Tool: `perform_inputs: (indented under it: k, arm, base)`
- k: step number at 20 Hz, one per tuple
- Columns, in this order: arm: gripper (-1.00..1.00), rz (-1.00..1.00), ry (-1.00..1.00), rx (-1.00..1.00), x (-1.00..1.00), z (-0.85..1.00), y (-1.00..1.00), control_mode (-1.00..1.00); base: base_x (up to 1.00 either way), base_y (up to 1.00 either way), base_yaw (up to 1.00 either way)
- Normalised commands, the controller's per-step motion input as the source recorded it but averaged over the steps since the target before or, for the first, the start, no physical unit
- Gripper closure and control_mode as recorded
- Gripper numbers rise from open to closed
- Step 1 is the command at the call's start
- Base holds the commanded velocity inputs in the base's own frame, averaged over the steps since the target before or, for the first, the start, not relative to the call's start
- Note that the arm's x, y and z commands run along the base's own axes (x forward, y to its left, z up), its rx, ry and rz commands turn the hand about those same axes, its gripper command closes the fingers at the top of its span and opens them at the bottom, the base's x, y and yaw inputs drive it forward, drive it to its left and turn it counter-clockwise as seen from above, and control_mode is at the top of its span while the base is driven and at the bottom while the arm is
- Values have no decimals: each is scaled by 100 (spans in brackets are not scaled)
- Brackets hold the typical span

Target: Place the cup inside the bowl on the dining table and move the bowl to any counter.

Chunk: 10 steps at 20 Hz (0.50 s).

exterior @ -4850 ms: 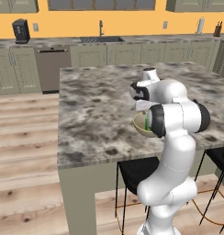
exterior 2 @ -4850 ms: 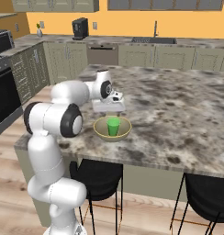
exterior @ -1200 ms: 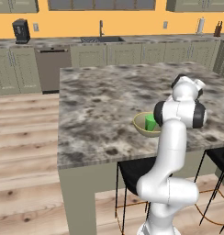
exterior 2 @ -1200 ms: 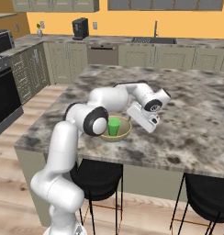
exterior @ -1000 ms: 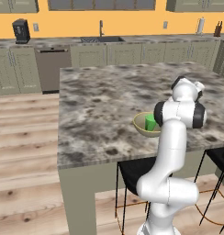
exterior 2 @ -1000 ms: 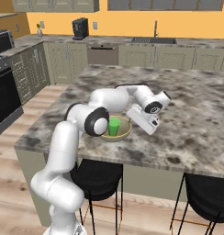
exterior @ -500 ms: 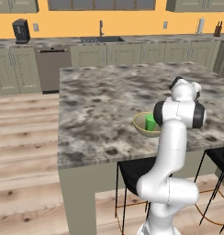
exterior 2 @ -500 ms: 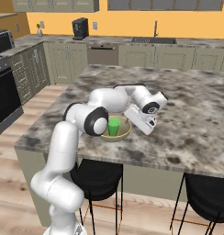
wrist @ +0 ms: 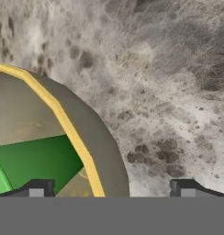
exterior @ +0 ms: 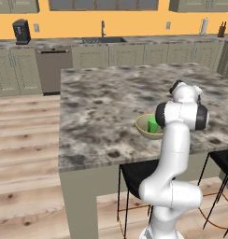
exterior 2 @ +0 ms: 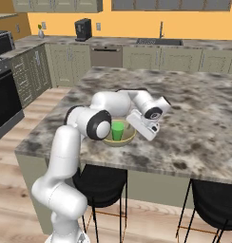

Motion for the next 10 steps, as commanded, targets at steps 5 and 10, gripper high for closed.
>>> perform_inputs:
  k: [5, 10]
  arm:
    - [-100, 1, 0, 0, 0, -7, 10, -100]
    - [-100, 0, 0, 0, 0, 0, 0, -100]
  base:
    - [0, 0, 0]
    - [0, 0, 0]
